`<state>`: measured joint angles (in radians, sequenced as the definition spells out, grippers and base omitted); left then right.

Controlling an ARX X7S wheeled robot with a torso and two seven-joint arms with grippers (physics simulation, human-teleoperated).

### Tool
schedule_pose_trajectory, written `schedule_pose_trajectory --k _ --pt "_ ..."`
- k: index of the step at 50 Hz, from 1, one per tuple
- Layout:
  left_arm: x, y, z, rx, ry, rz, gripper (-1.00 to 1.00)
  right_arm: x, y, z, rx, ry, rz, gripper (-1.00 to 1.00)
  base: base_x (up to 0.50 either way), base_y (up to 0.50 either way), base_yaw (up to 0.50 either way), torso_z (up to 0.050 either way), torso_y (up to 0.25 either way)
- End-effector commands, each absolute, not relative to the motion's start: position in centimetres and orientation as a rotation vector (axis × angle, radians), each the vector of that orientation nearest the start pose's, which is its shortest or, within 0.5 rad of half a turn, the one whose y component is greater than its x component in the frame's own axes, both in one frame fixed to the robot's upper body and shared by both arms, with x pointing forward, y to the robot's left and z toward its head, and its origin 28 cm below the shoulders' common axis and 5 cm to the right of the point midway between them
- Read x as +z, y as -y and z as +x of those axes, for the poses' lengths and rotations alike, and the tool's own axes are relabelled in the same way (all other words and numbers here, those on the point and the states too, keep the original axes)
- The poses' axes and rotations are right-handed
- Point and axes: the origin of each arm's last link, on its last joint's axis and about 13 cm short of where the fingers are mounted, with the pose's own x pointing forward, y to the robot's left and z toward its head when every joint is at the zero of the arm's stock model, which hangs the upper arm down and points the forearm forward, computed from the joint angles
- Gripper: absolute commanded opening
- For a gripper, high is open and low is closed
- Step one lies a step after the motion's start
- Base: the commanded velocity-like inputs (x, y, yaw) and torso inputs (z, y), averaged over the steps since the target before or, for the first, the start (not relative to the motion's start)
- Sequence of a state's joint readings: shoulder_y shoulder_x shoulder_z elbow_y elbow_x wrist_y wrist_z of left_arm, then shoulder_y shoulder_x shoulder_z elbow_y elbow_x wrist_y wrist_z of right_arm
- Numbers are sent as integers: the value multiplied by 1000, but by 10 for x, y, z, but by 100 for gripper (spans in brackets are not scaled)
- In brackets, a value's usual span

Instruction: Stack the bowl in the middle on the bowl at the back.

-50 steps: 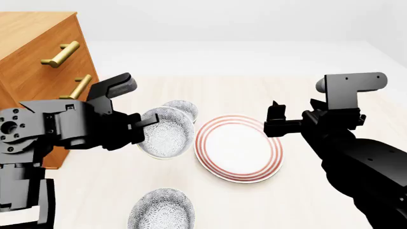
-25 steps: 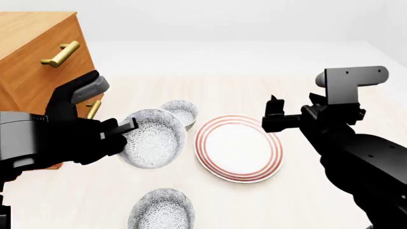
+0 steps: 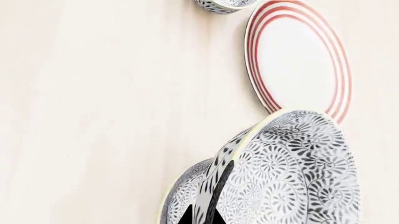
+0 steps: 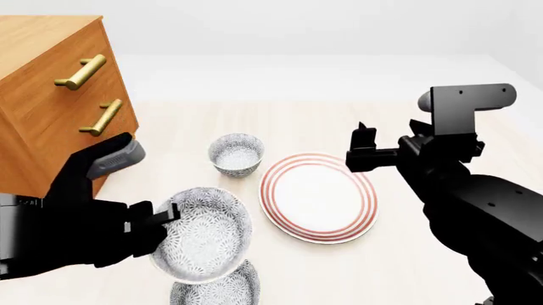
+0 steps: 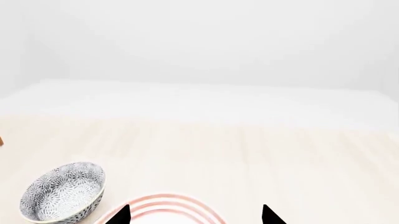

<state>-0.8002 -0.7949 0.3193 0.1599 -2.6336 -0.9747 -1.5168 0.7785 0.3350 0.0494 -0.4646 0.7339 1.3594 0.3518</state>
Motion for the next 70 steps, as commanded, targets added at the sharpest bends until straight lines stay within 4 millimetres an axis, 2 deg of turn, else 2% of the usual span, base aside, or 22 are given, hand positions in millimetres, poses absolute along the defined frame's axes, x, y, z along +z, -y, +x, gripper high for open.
schedule_pose_trajectory --k 1,23,70 --pt "261 -264 204 -185 -1026 -383 -100 227 134 270 72 -137 -12 100 0 0 0 0 0" --pt "249 -258 201 -195 -1061 -344 -100 223 139 261 61 -138 2 100 0 0 0 0 0" --pt "233 -249 204 -199 -1080 -286 -100 218 142 260 48 -143 14 100 0 0 0 0 0"
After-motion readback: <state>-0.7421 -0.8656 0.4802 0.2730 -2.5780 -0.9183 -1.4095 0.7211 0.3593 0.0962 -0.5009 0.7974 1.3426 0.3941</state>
